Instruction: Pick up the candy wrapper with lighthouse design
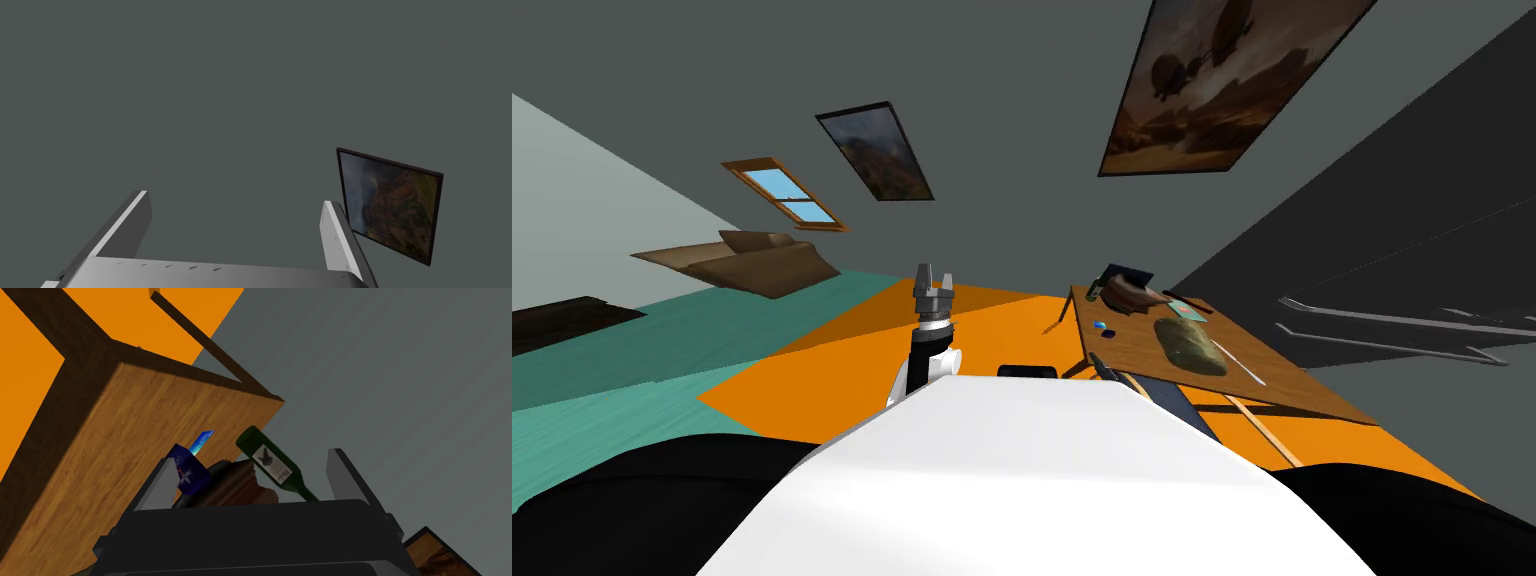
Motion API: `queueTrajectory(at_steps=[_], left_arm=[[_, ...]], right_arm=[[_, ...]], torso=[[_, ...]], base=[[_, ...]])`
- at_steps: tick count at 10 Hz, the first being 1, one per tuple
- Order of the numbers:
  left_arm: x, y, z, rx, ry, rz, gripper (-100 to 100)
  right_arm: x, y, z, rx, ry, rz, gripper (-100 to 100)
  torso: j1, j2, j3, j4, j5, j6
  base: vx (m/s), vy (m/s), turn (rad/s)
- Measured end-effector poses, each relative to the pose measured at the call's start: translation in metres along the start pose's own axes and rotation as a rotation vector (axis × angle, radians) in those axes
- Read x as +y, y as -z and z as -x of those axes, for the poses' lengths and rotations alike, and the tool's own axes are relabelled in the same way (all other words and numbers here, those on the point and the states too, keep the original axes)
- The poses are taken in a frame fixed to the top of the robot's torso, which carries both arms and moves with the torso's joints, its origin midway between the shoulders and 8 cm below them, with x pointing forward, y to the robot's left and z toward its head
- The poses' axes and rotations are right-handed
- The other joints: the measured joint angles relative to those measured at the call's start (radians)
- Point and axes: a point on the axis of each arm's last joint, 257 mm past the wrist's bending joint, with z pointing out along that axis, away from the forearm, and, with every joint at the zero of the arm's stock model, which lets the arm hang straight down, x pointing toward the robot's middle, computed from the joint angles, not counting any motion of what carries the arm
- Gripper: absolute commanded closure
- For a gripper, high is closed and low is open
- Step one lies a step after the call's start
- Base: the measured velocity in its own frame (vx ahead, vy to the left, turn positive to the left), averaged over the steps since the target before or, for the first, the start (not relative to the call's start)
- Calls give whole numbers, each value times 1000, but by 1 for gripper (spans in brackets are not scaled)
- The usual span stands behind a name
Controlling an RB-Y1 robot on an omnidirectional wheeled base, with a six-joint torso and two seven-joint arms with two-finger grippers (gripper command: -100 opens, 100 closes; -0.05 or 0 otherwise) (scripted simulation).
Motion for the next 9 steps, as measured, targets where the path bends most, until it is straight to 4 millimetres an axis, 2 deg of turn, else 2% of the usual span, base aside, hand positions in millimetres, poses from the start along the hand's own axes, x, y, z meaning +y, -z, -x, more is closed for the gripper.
queueTrajectory(at_steps=[2, 3, 5, 8, 9], left_arm=[[0, 0, 0, 0, 0, 0, 0], [0, 0, 0, 0, 0, 0, 0], [0, 0, 0, 0, 0, 0, 0], [0, 0, 0, 0, 0, 0, 0], [0, 0, 0, 0, 0, 0, 0]], right_arm=[[-50, 22, -3, 38, 78, -112, -100], [-61, 23, -2, 45, 97, -137, -100], [-97, 30, 0, 70, 154, -214, -100], [-160, 56, 9, 108, 256, -352, -100], [-175, 68, 14, 120, 287, -389, -100]], torso=[[-2, 0, 0, 0, 0, 0], [0, -1, -1, 0, 0, 1], [0, -1, -1, 0, 0, 0], [-3, -2, -1, 0, -1, 1], [-3, -2, -1, 0, -1, 1]], base=[[9, -56, 338], [5, -30, 320], [6, -54, 456], [7, -81, 403], [2, -90, 353]])
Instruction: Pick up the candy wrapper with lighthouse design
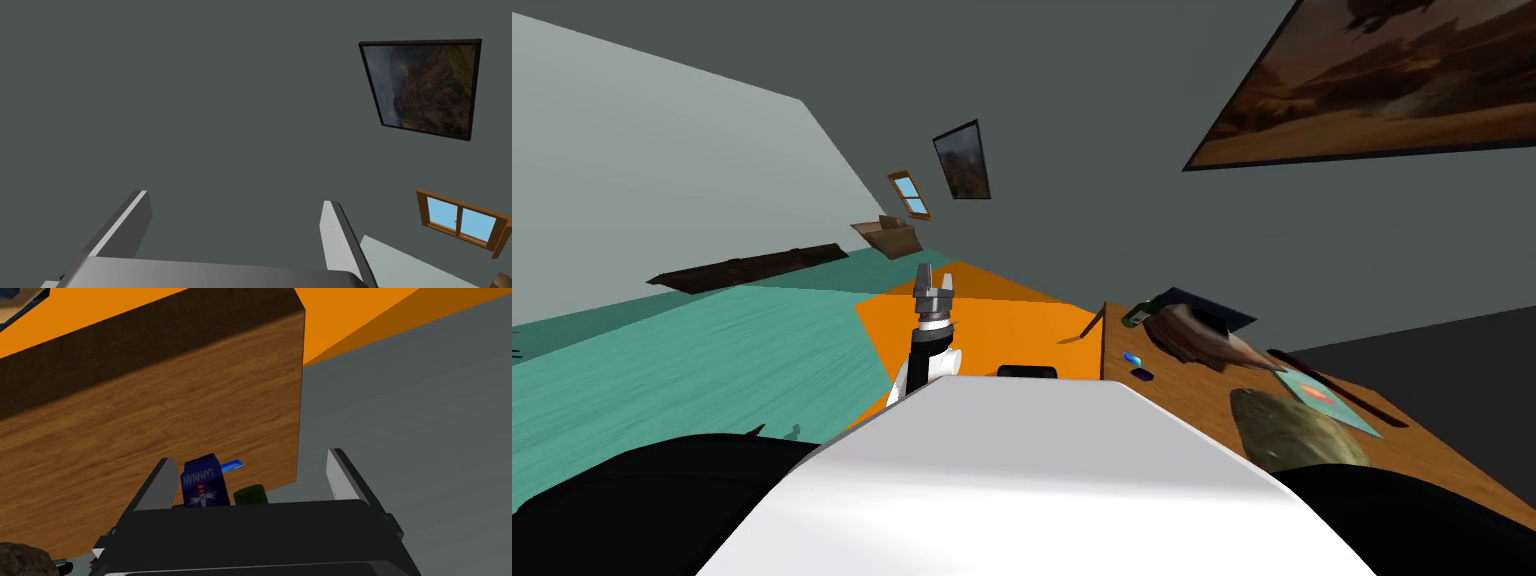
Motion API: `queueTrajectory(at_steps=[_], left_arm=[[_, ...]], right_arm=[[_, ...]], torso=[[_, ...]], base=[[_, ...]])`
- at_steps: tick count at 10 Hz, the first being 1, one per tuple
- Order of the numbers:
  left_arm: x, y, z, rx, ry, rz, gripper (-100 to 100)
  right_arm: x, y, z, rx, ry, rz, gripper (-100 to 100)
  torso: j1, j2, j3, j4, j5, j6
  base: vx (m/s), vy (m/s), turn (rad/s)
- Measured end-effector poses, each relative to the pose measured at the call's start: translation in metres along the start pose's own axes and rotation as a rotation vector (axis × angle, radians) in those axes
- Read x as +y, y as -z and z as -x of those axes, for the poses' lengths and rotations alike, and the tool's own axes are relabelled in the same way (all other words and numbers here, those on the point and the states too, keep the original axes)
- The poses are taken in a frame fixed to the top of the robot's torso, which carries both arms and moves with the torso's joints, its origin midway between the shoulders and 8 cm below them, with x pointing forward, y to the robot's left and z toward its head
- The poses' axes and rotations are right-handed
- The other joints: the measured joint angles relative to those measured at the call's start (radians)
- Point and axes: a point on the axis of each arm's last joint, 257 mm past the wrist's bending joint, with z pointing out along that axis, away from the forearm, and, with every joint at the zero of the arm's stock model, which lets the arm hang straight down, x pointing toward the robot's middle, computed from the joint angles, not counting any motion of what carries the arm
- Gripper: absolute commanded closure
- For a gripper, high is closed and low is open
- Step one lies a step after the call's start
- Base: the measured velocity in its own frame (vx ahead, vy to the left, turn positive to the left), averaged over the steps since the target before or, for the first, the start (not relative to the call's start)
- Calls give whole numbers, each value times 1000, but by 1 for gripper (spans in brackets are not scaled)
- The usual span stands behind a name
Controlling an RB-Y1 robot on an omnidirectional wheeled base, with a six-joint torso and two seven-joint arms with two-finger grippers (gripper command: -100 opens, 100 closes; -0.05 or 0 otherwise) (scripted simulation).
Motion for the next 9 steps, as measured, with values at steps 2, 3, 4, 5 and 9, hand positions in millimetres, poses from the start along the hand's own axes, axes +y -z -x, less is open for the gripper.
queueTrajectory(at_steps=[2, 3, 4, 5, 9], left_arm=[[0, 0, 0, 0, 0, 0, 0], [0, 0, 0, 0, 0, 0, 0], [0, 0, 0, 0, 0, 0, 0], [0, 0, 0, 0, 0, 0, 0], [0, 0, 0, 0, 0, 0, 0]], right_arm=[[-40, 6, 2, 16, 52, -77, -100], [-56, 9, 3, 23, 78, -107, -100], [-71, 12, 6, 27, 101, -137, -100], [-84, 15, 8, 31, 120, -165, -100], [-122, 20, 24, 37, 177, -235, 0]], torso=[[0, 0, 0, 0, 0, 0], [1, -1, 0, 0, 0, 0], [1, -1, -1, 0, 0, 0], [1, -1, -1, 0, 0, 0], [4, -2, -1, 0, 0, 1]], base=[[4, -83, 364], [2, -71, 305], [9, -71, 271], [6, -62, 333], [3, -38, 156]])
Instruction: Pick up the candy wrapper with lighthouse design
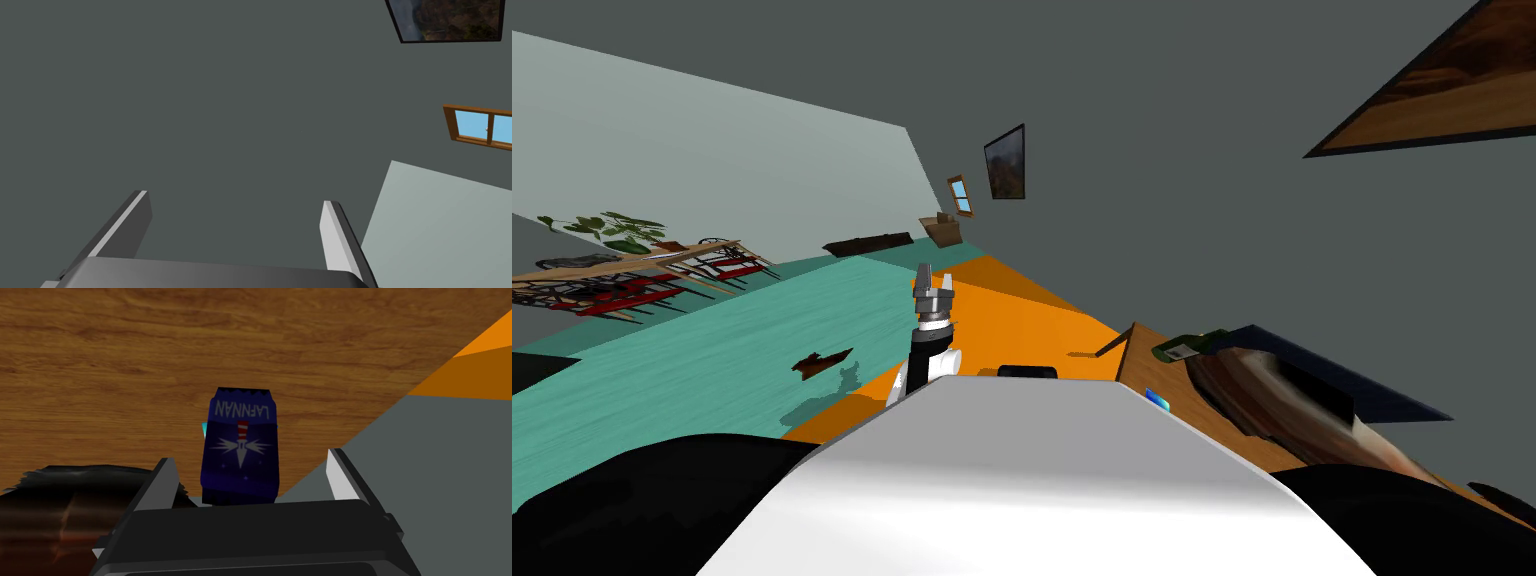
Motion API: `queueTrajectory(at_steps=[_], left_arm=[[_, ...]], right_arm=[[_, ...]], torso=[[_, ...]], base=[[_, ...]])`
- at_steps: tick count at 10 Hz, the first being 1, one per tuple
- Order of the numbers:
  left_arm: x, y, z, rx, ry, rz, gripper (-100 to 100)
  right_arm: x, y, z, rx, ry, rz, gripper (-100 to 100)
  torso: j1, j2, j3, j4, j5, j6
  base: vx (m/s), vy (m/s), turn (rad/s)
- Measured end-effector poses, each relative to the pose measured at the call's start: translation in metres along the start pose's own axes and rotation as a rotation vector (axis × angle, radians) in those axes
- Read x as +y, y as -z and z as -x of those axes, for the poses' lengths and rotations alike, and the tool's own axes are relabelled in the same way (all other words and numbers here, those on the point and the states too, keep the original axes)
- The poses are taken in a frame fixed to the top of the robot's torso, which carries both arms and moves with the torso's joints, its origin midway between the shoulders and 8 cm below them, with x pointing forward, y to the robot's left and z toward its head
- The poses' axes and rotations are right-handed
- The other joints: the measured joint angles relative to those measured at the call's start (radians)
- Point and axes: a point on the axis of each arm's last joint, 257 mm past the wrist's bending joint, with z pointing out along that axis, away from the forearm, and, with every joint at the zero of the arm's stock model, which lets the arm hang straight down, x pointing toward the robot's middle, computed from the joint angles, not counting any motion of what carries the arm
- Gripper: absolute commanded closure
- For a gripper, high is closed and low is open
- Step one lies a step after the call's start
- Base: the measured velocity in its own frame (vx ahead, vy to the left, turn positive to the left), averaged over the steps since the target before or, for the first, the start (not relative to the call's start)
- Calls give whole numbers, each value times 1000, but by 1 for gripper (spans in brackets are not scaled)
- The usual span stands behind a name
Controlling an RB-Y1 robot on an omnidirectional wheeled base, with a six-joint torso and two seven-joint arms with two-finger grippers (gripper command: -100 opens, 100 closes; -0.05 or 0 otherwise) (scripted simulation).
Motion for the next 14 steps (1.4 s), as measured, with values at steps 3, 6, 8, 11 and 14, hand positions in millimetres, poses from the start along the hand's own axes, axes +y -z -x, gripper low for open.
queueTrajectory(at_steps=[3, 6, 8, 11, 14], left_arm=[[0, 0, 0, 0, 0, 0, 0], [0, 0, 0, 0, 0, 0, 0], [0, 0, 0, 0, 0, 0, 0], [0, 0, 0, 0, 0, 0, 0], [0, 0, 0, 0, 0, 0, 0]], right_arm=[[-1, -9, 1, -3, -22, -13, -100], [-4, -17, 1, -6, -48, -30, 100], [-5, -17, 1, -6, -49, -31, 100], [-5, -17, 1, -6, -48, -31, 0], [-2, -10, -1, -2, -25, -17, 100]], torso=[[3, 4, 2, 1, 1, -1], [2, 4, 2, 1, 1, 0], [3, 1, 0, 0, 0, 0], [3, 0, 0, 0, 1, 0], [4, -4, -2, -1, 1, 1]], base=[[-70, -2, 172], [-42, -7, 42], [0, 0, 0], [0, 0, 0], [78, 7, -174]])
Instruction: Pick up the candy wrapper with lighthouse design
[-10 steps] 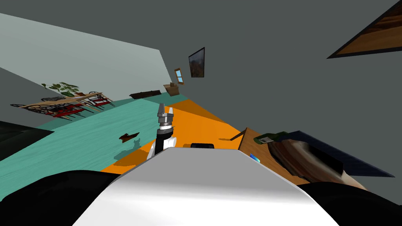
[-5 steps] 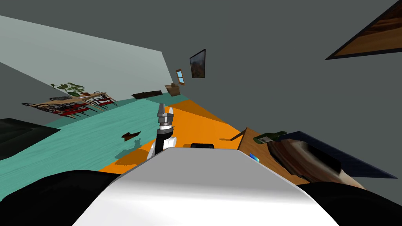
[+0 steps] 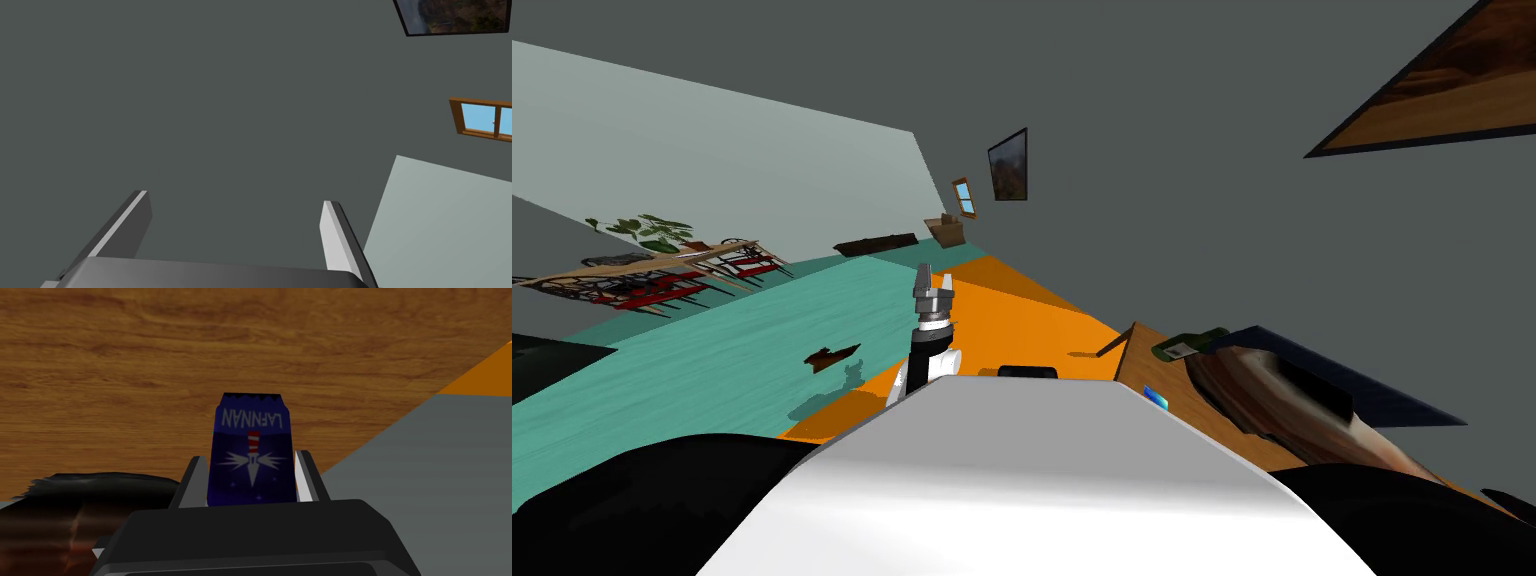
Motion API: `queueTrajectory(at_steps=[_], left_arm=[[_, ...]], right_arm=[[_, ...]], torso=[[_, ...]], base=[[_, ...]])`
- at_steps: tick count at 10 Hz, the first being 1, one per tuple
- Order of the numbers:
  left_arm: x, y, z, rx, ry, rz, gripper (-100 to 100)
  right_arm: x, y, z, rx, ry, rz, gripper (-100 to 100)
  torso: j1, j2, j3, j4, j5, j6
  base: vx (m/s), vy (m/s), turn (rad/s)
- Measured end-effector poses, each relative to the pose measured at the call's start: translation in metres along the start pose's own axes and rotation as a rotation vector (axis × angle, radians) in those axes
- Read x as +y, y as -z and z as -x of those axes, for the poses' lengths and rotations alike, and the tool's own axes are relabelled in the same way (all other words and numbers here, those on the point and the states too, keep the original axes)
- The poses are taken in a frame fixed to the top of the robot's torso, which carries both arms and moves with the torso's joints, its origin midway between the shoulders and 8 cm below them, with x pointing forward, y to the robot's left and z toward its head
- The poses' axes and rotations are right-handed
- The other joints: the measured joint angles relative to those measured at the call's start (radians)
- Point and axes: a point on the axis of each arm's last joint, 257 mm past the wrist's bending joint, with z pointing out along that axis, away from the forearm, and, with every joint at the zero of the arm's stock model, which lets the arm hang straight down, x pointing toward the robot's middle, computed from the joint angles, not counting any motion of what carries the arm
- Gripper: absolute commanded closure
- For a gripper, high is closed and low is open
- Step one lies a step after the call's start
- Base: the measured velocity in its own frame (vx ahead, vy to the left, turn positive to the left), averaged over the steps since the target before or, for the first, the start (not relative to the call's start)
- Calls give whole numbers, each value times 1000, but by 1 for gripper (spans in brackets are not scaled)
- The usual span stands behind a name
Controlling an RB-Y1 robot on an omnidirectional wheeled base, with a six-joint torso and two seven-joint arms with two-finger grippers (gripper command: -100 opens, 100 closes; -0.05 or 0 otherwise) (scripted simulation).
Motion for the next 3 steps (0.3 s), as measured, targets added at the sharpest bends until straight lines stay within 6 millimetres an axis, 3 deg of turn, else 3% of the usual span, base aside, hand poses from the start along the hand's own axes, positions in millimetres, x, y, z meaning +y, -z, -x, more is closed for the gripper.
queueTrajectory(at_steps=[2, 3], left_arm=[[0, 0, 0, 0, 0, 0, 0], [0, 0, 0, 0, 0, 0, 0]], right_arm=[[1, 8, 0, 2, 17, 11, 100], [1, 8, 0, 2, 18, 13, 0]], torso=[[0, -1, -1, 0, 0, -1], [-1, 1, 0, 0, 0, -2]], base=[[59, 7, -65], [6, 2, 6]])
